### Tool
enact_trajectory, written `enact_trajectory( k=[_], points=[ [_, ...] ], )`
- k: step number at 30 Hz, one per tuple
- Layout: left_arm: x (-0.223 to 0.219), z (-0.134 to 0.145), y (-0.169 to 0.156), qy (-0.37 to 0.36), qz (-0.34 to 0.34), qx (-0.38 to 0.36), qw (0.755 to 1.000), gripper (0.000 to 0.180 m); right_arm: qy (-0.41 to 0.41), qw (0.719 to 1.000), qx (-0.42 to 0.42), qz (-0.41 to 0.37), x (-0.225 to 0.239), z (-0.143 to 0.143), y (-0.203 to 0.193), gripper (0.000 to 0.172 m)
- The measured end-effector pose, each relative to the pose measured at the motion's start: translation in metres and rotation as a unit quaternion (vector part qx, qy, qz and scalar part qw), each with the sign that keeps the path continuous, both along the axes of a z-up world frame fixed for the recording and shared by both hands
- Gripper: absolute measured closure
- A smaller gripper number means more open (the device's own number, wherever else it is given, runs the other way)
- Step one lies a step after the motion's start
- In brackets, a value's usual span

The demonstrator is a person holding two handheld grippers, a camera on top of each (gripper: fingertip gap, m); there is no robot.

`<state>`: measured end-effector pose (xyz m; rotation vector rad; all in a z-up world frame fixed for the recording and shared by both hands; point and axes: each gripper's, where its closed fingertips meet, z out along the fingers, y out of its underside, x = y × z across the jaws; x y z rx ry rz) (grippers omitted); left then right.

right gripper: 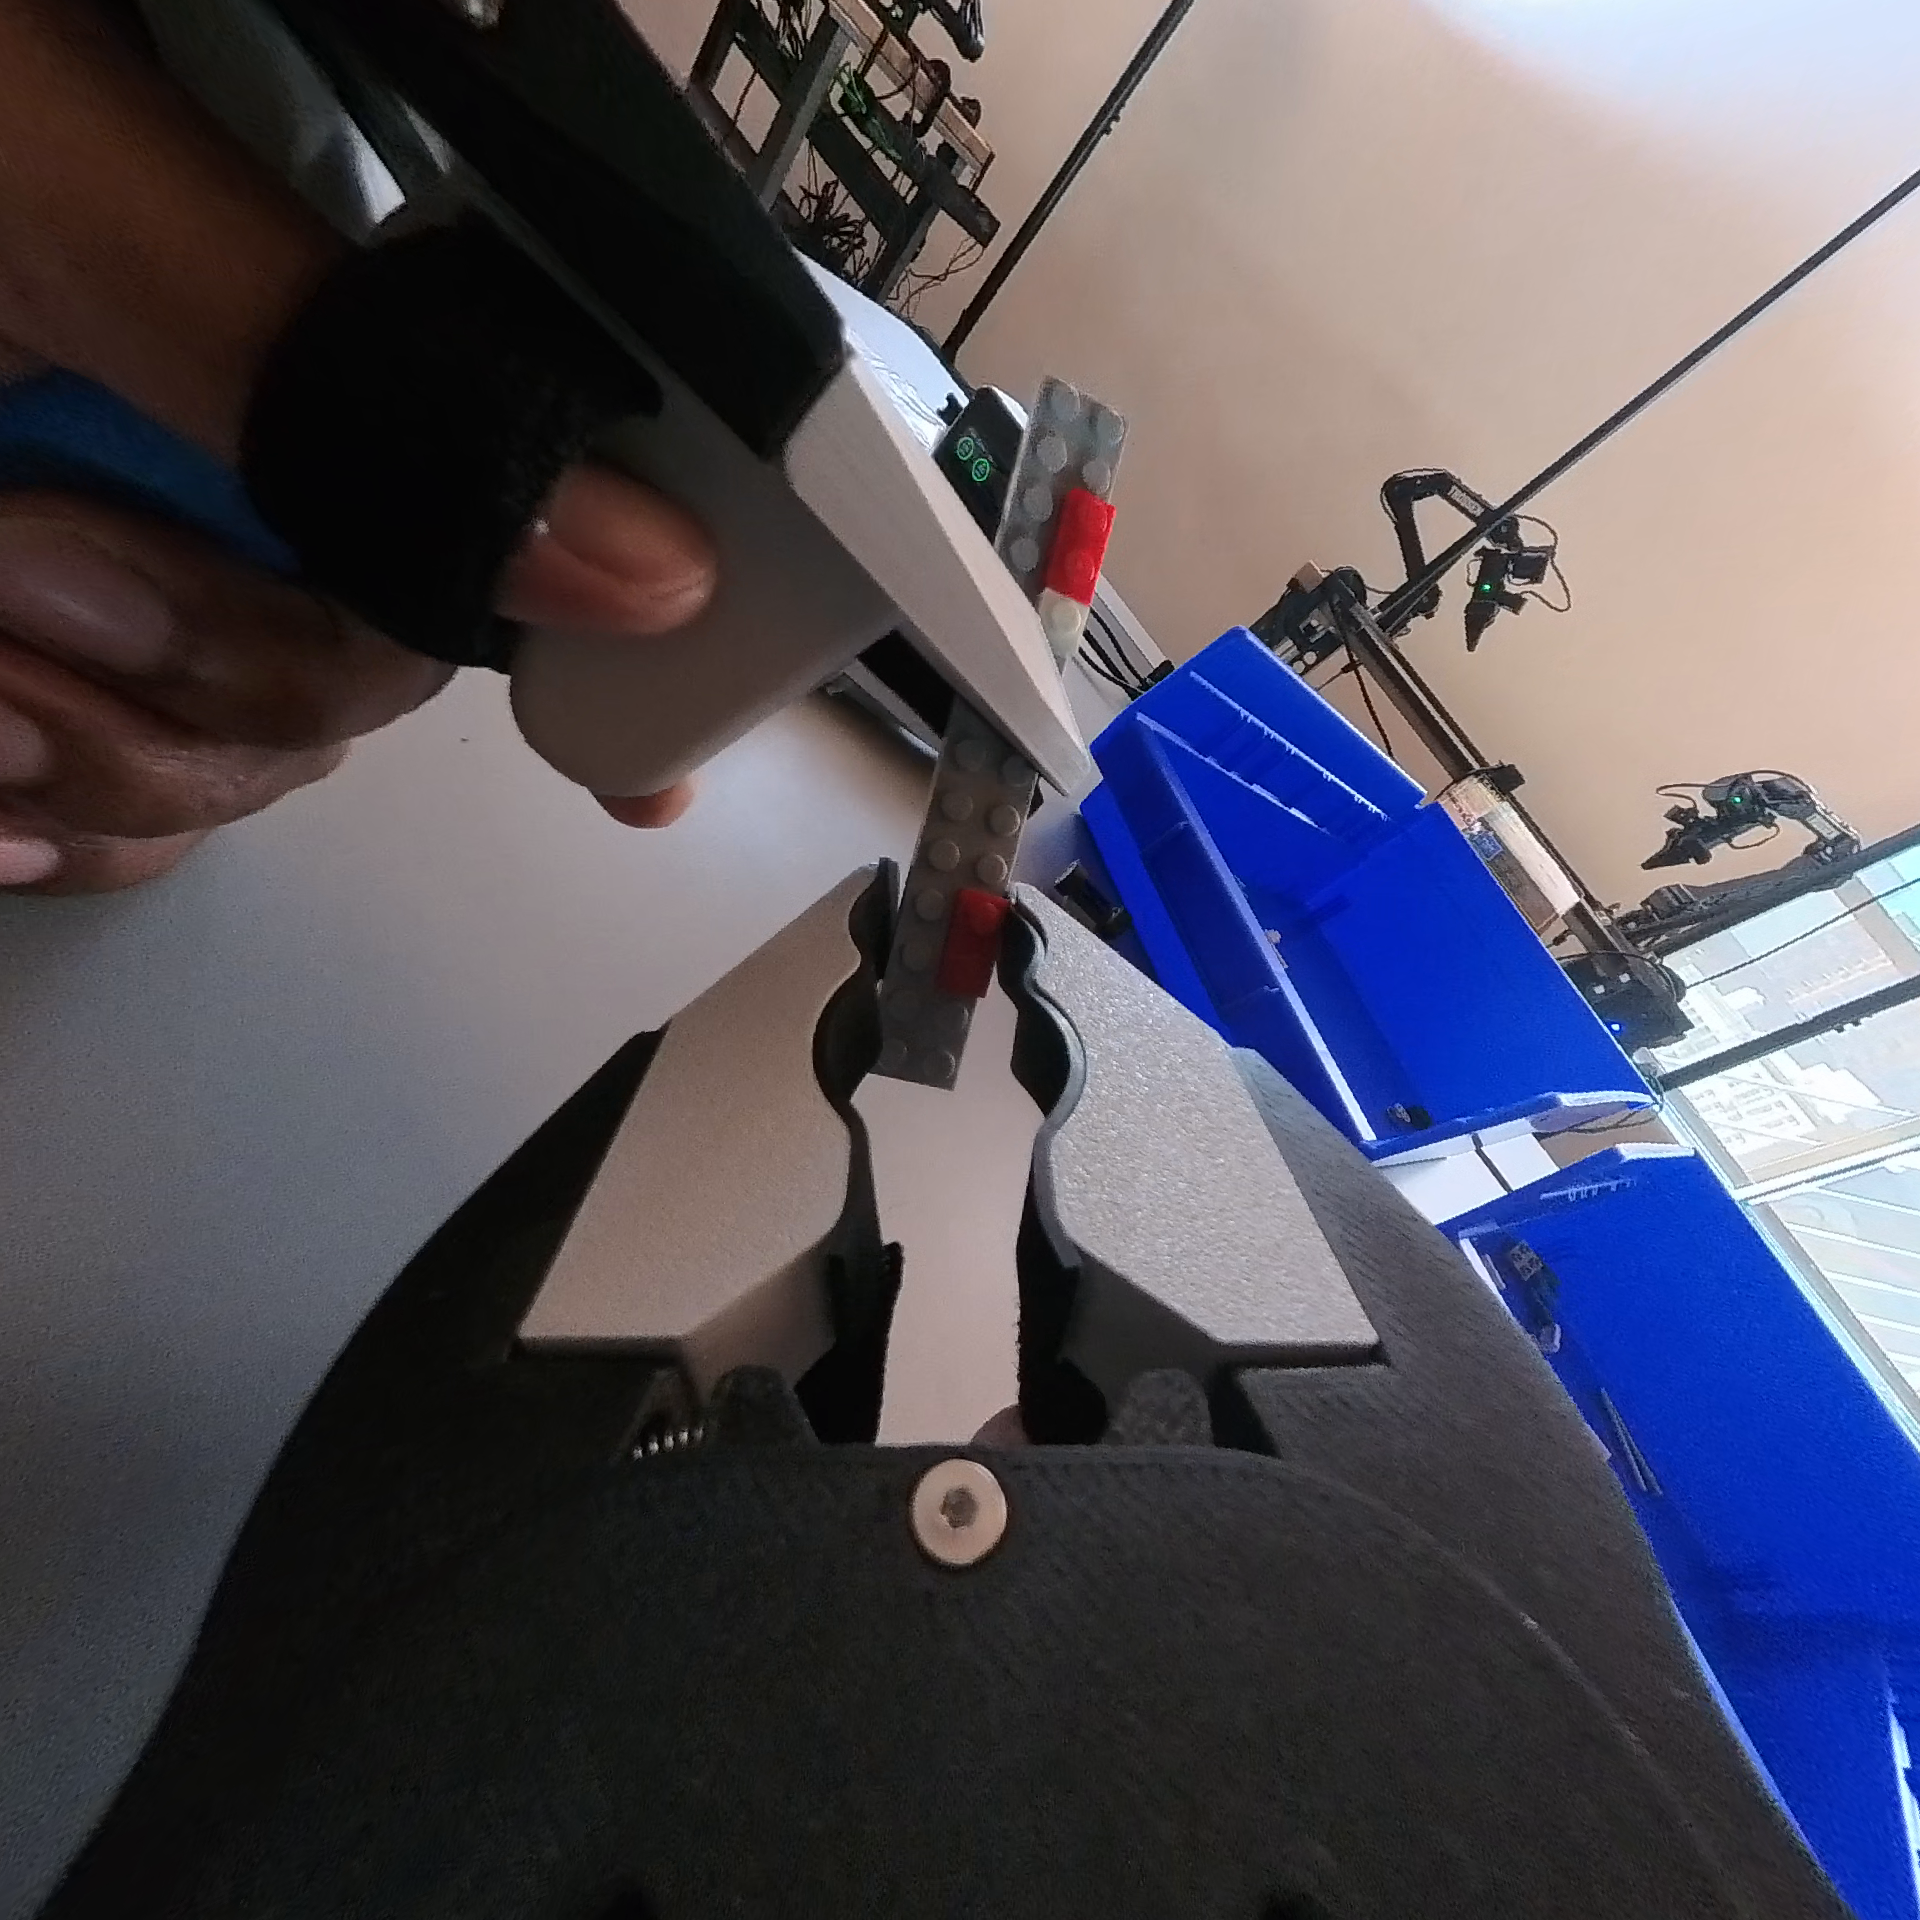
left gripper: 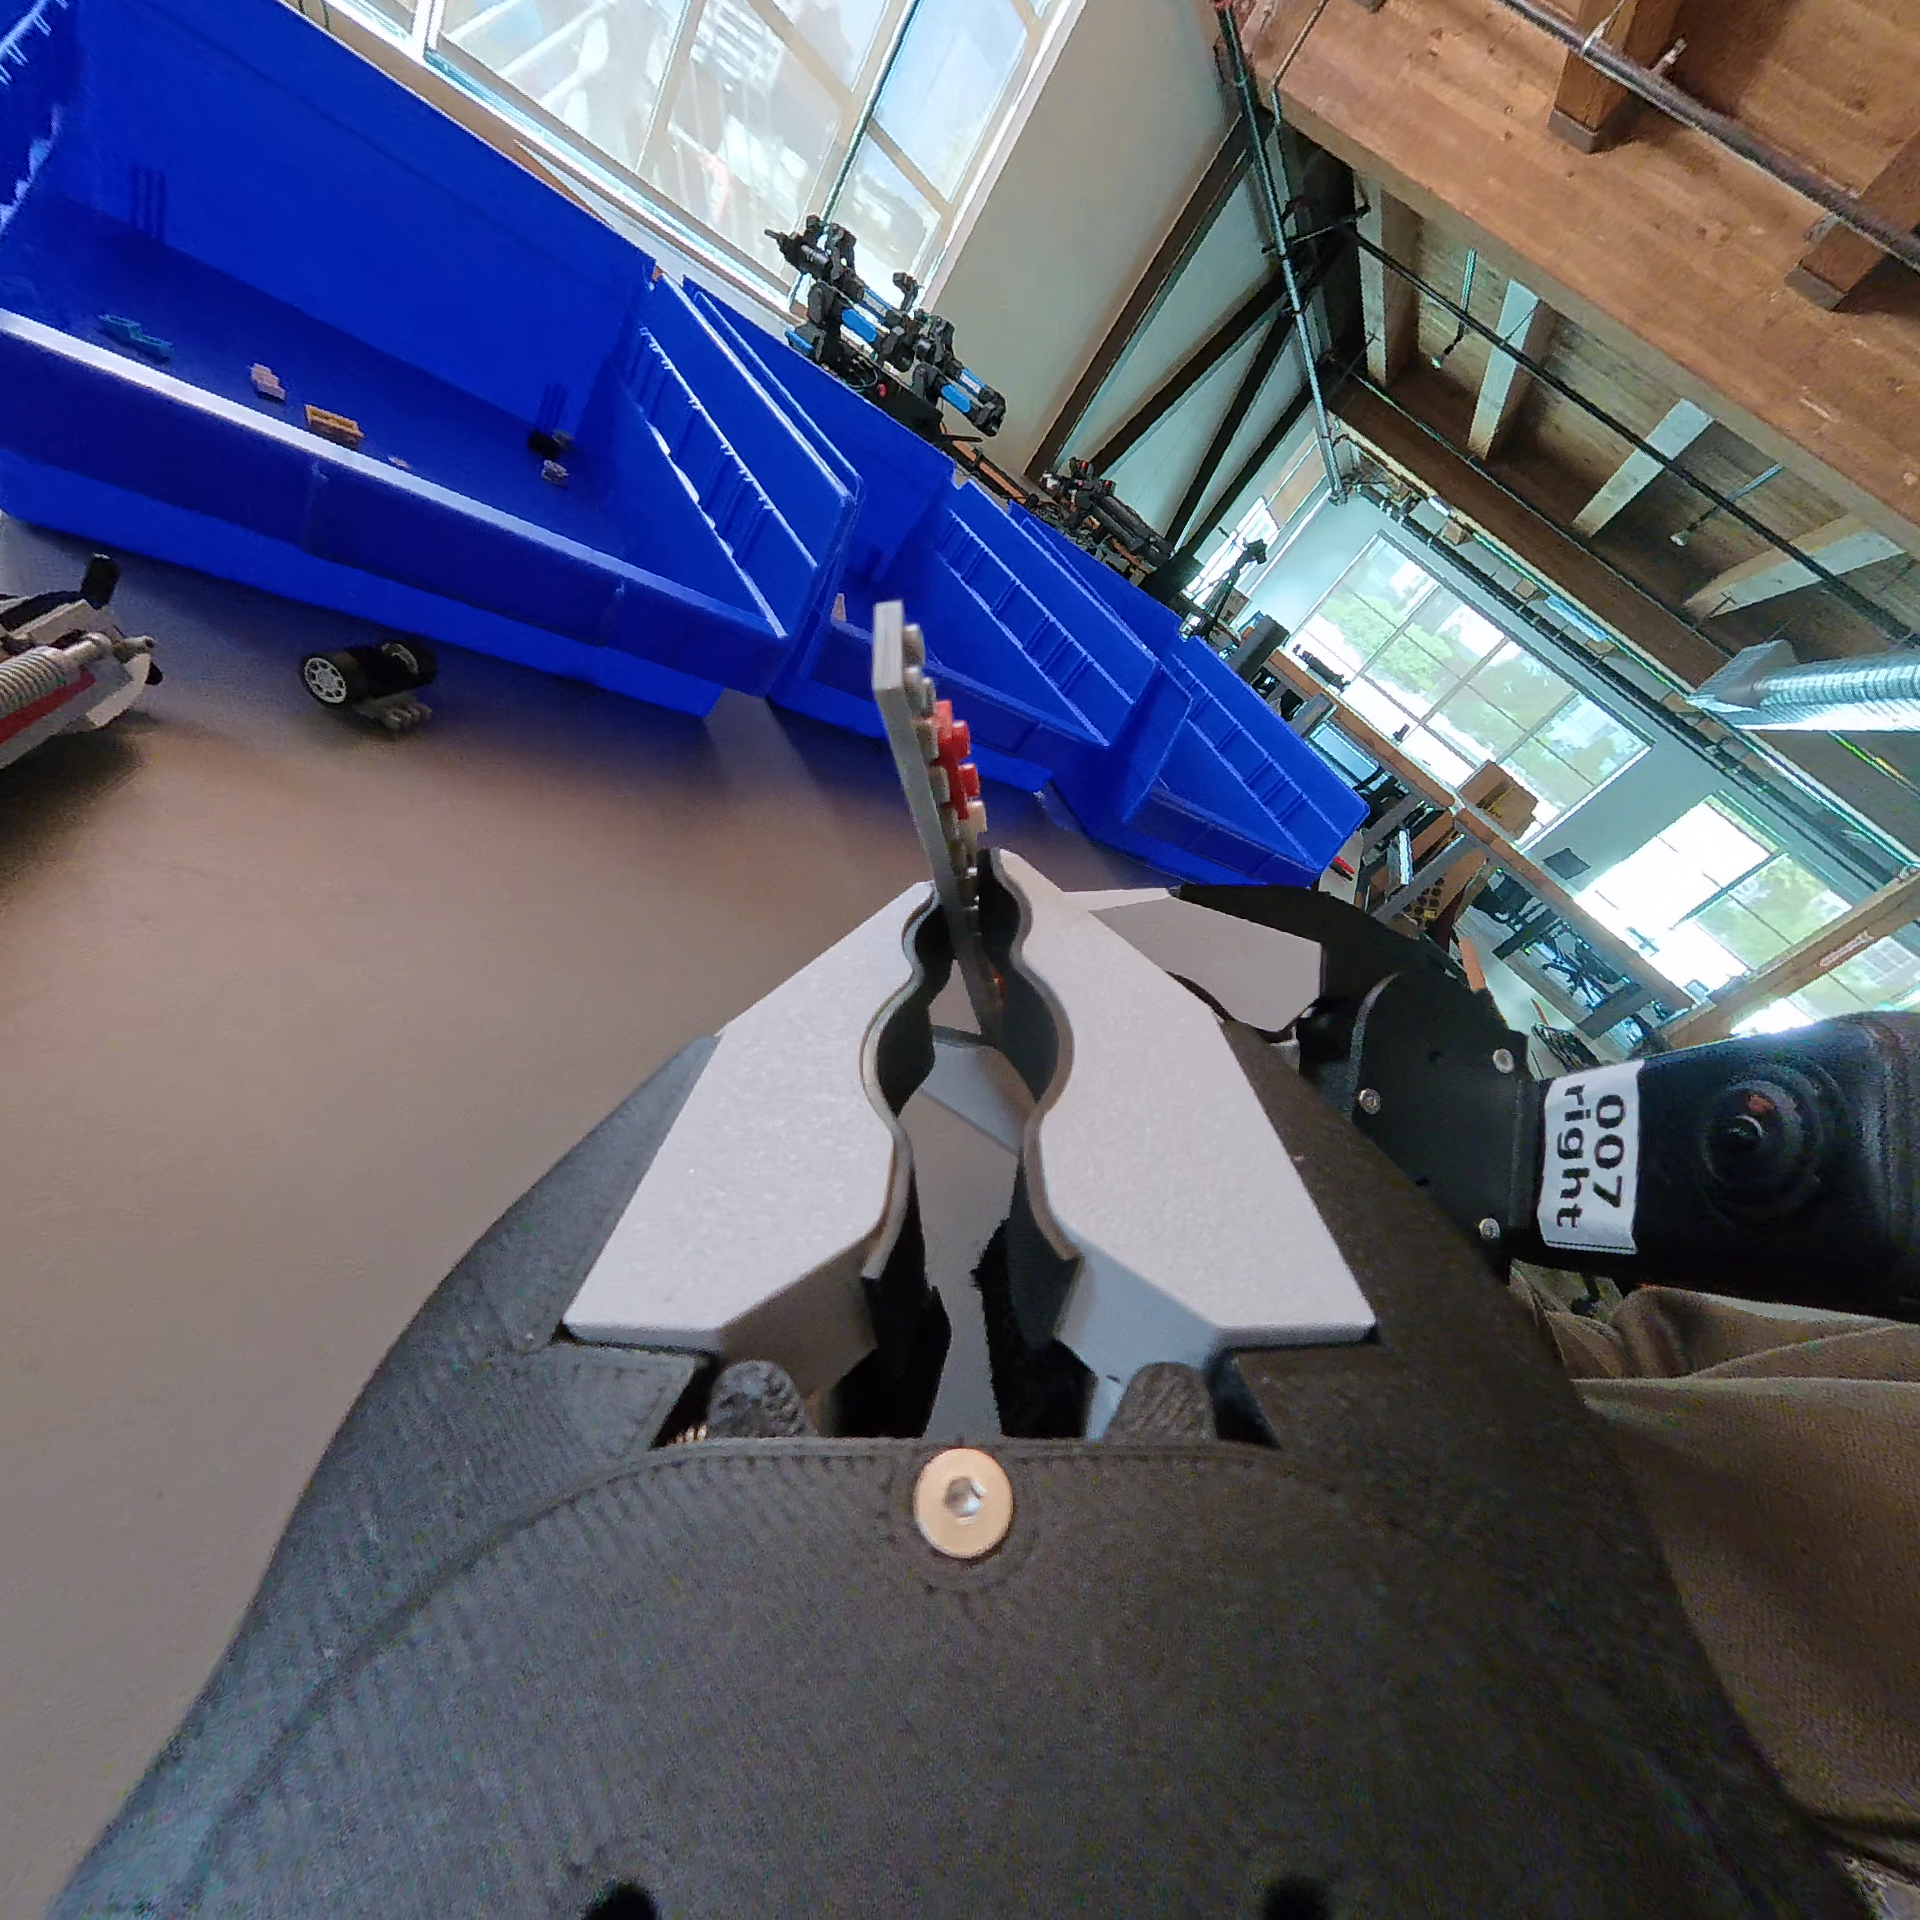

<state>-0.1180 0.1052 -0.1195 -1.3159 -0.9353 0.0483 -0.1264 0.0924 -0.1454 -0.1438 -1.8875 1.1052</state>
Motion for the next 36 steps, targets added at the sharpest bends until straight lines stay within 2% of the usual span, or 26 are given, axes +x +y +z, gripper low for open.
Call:
enact_trajectory(
  k=[28,36],
  points=[
    [-0.0044,-0.0027,0.0014,-0.048,-0.015,0.033,0.998,0.173,0.040,0.998,0.032,-0.026,-0.0069,0.0011,0.0063,0.154],
    [-0.0055,-0.0040,0.0011,-0.064,-0.019,0.043,0.997,0.173,0.088,0.992,0.075,-0.050,-0.0100,0.0018,0.0086,0.154]
  ],
)
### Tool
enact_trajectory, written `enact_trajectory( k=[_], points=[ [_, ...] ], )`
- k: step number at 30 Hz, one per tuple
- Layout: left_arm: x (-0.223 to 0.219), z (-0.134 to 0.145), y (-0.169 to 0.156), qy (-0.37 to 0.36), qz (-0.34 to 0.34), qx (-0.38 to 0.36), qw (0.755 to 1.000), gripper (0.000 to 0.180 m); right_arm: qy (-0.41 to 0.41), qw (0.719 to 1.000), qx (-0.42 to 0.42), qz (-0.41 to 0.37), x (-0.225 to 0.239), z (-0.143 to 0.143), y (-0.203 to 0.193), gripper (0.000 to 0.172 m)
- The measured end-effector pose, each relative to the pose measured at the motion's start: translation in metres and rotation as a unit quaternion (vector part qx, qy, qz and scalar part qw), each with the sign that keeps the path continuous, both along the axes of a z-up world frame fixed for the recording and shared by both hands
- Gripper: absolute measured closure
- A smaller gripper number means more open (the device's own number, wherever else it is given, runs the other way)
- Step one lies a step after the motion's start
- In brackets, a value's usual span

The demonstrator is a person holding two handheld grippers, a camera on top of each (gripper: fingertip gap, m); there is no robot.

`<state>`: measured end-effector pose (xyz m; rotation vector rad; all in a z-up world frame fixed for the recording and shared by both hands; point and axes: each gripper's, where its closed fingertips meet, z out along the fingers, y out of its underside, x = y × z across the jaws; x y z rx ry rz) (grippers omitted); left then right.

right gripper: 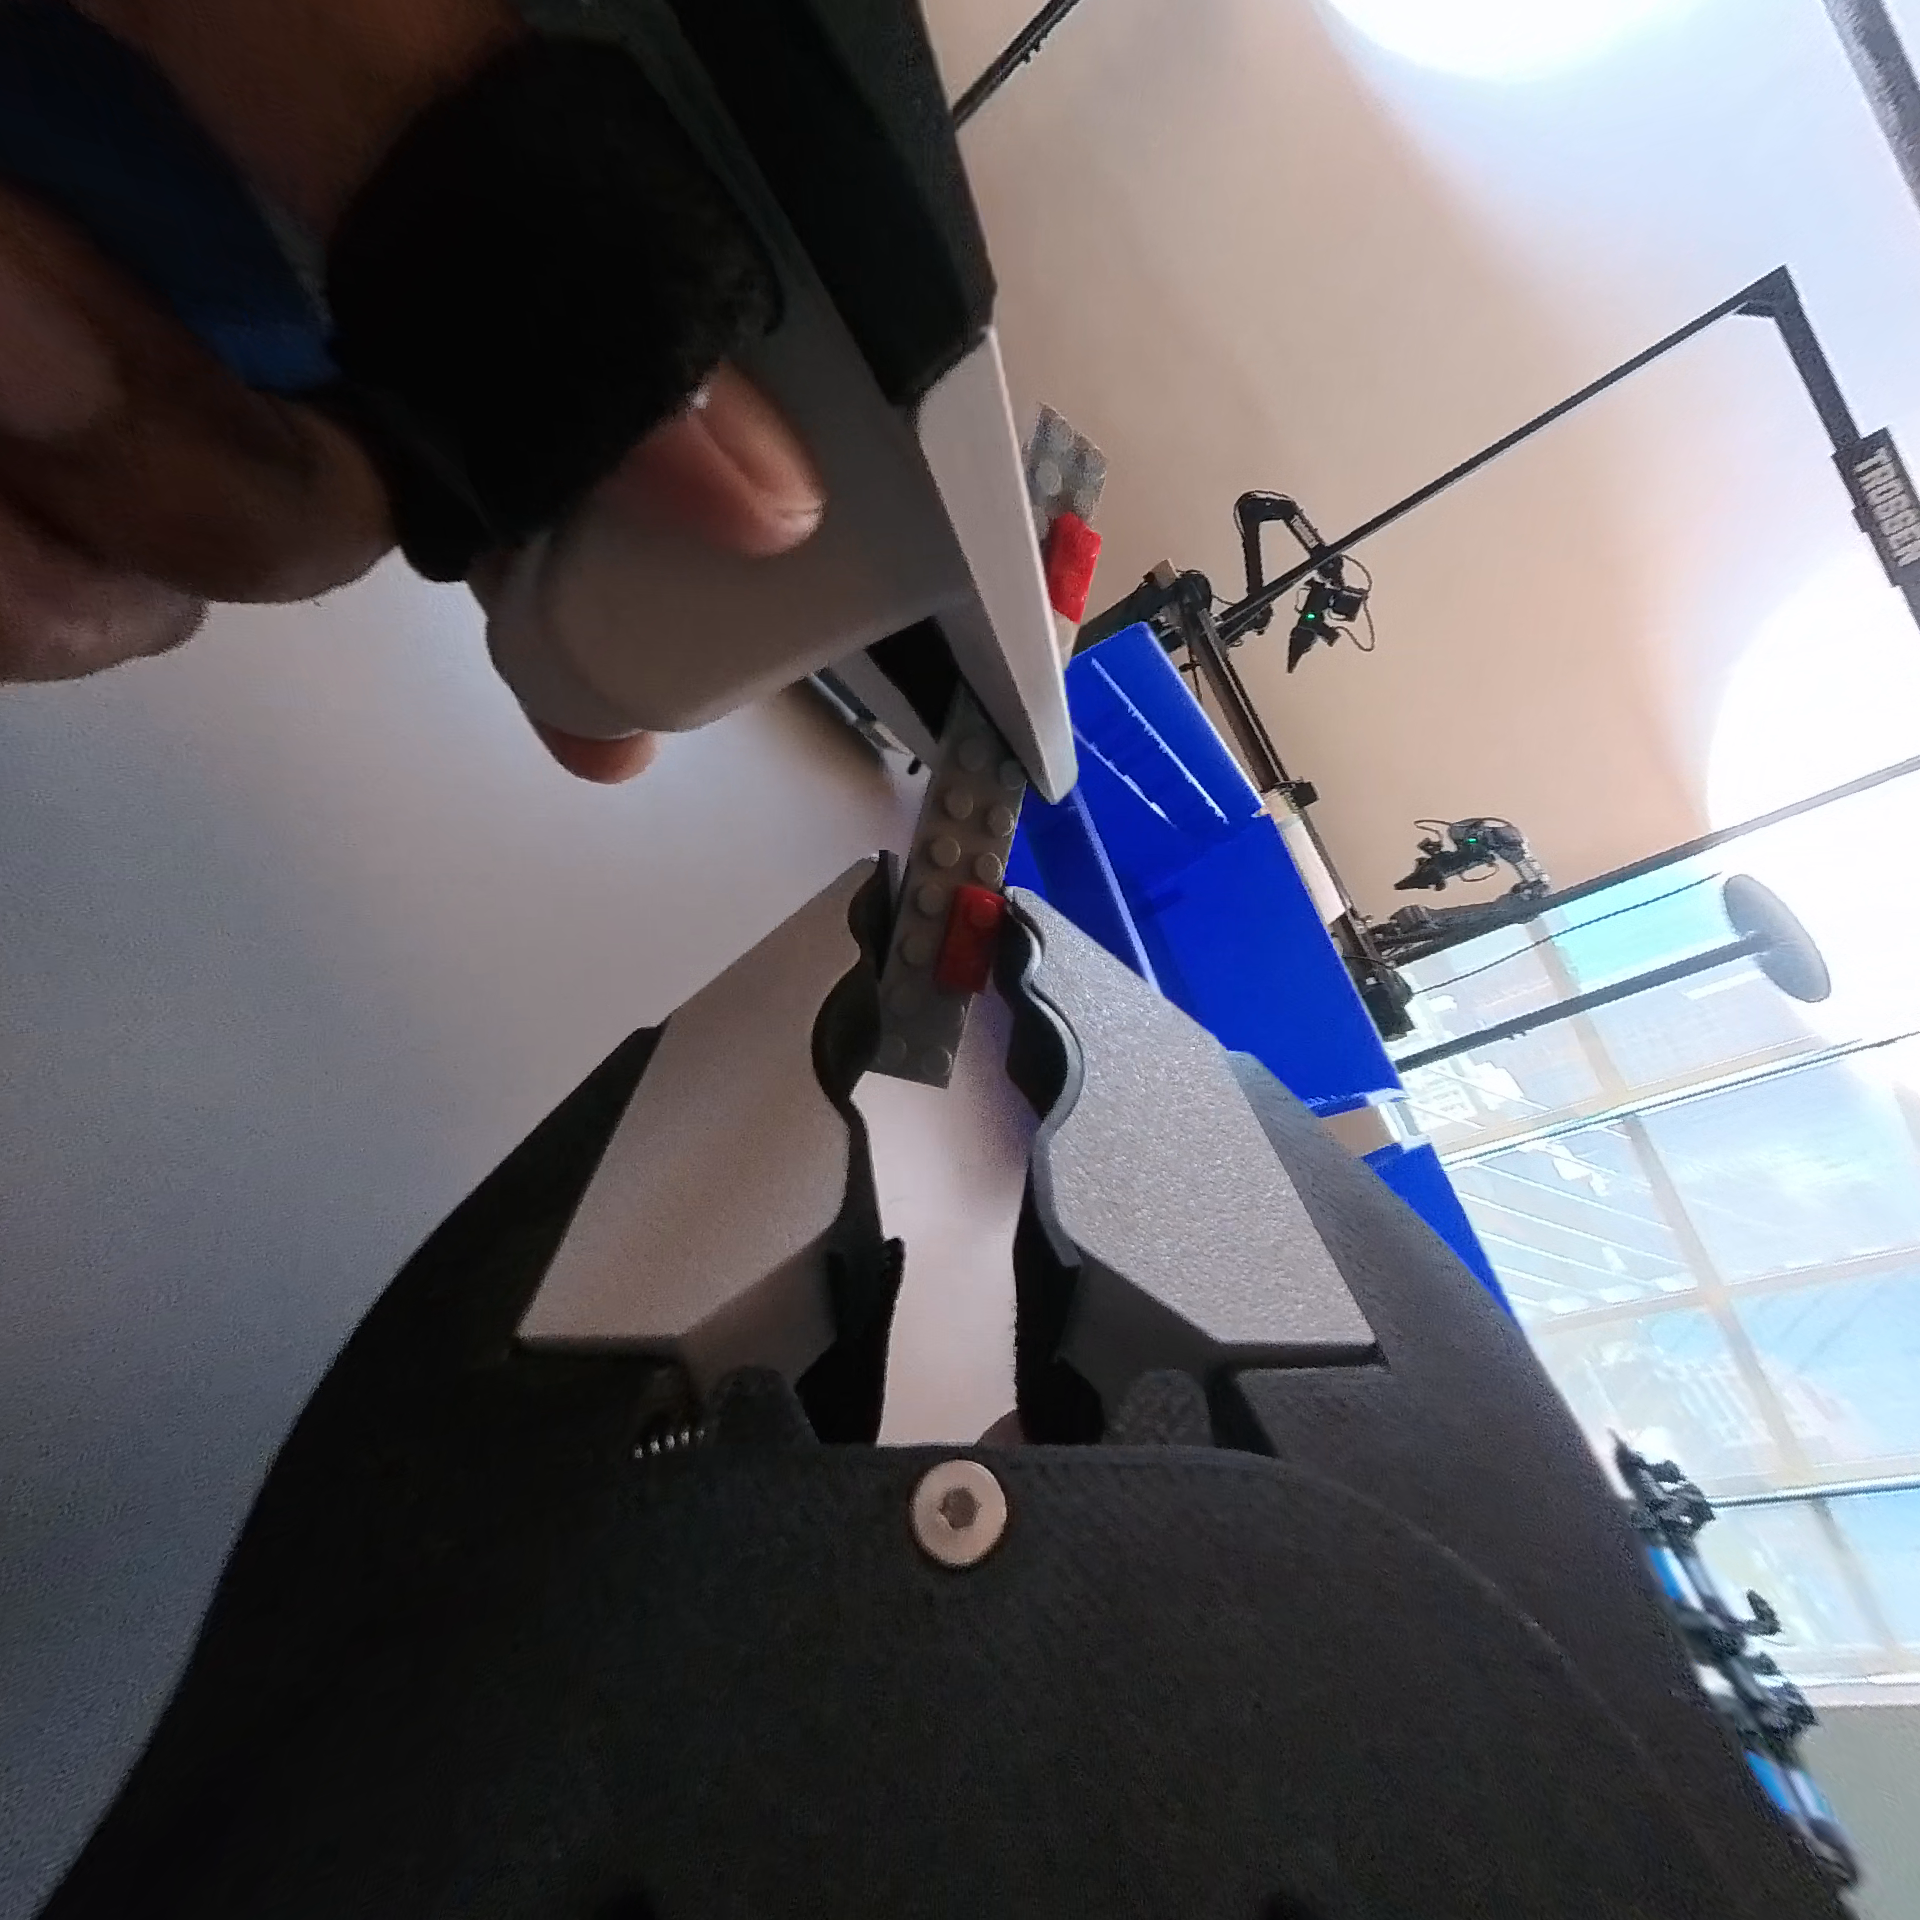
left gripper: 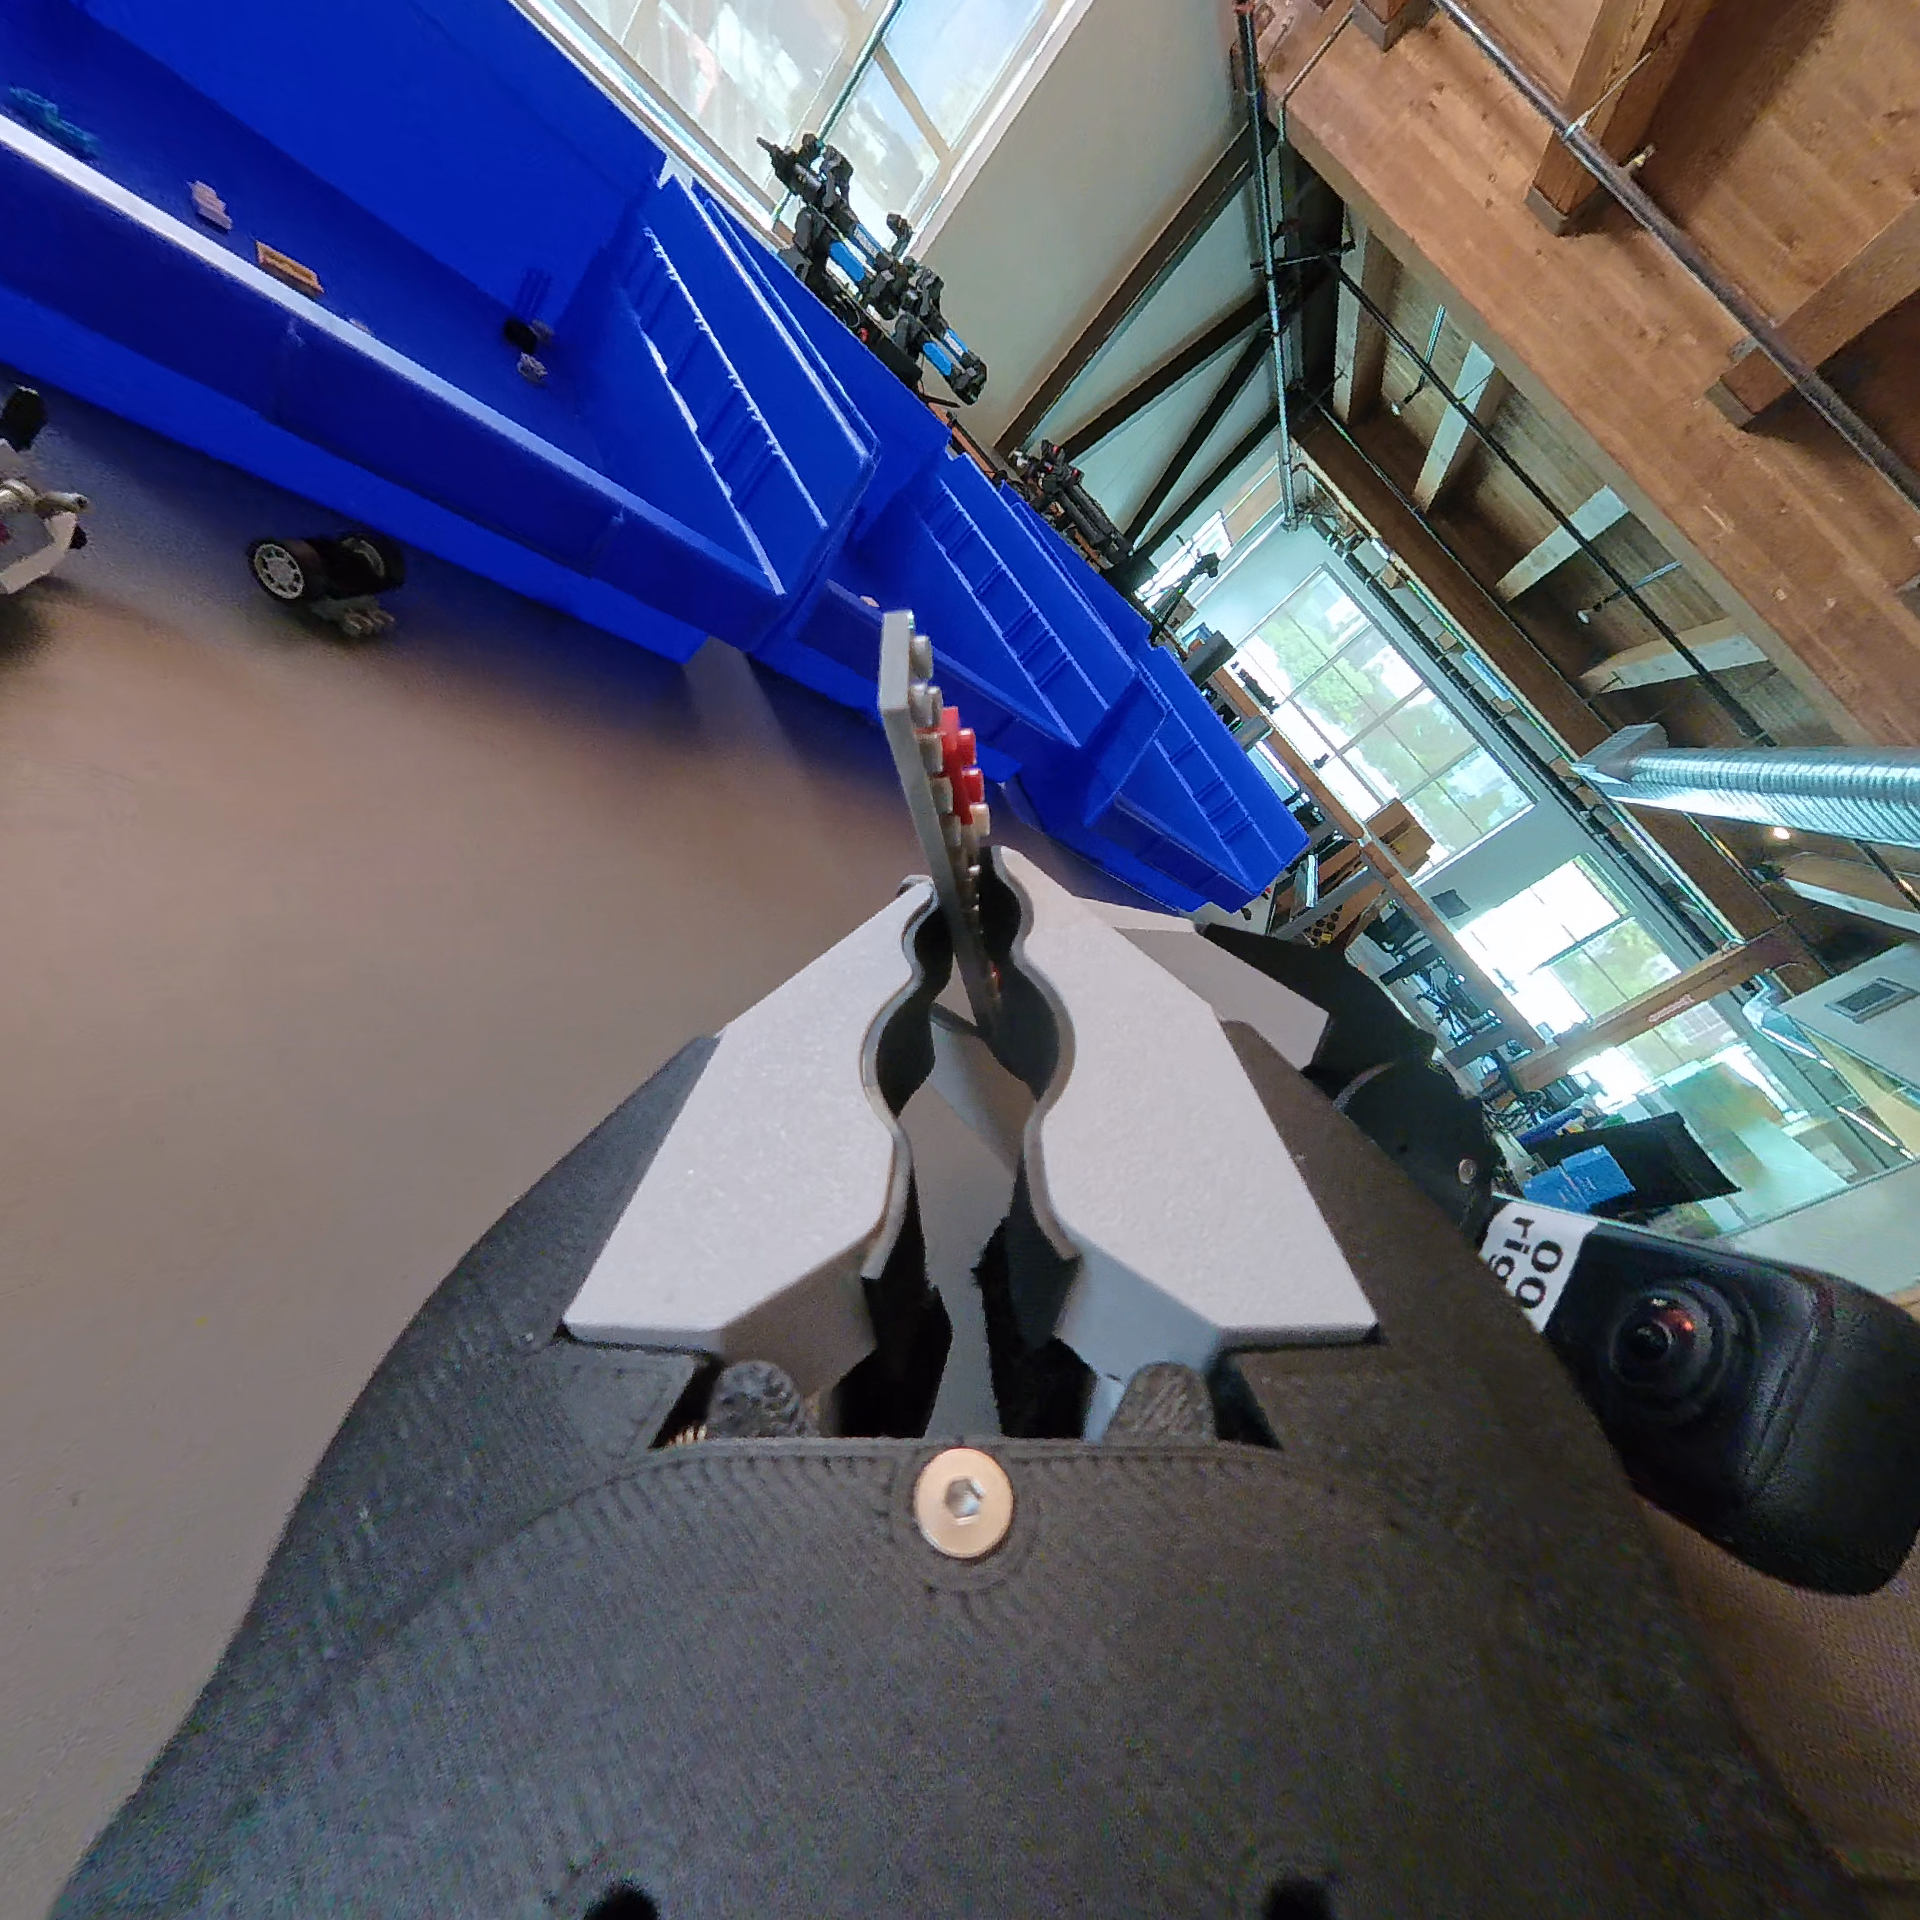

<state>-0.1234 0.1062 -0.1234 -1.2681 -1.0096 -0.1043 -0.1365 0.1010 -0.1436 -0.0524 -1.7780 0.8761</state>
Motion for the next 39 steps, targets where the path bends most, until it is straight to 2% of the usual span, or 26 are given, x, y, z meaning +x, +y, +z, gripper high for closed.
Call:
enact_trajectory(
  k=[5,11,14,16,18,27,39],
  points=[
    [0.001,0.002,0.000,0.008,0.000,0.003,1.000,0.173,0.012,1.000,0.004,-0.002,0.001,0.002,0.000,0.154],
    [0.006,0.004,0.002,0.053,0.014,-0.033,0.998,0.173,-0.092,0.992,-0.079,0.045,0.004,-0.002,-0.003,0.147],
    [0.007,0.004,0.004,0.066,0.016,-0.047,0.997,0.173,-0.117,0.988,-0.088,0.052,0.004,-0.004,-0.002,0.145],
    [0.008,0.004,0.006,0.071,0.012,-0.054,0.996,0.173,-0.120,0.988,-0.081,0.052,0.004,-0.006,-0.003,0.150],
    [0.009,0.003,0.008,0.074,0.010,-0.062,0.995,0.173,-0.118,0.989,-0.069,0.049,0.003,-0.008,-0.004,0.155],
    [0.006,0.000,0.007,0.066,0.019,-0.069,0.995,0.173,-0.066,0.997,-0.027,0.019,-0.001,-0.008,-0.002,0.156],
    [0.005,0.000,0.007,0.040,0.004,-0.042,0.998,0.173,-0.015,1.000,-0.001,-0.005,-0.002,-0.002,0.001,0.157]
  ],
)
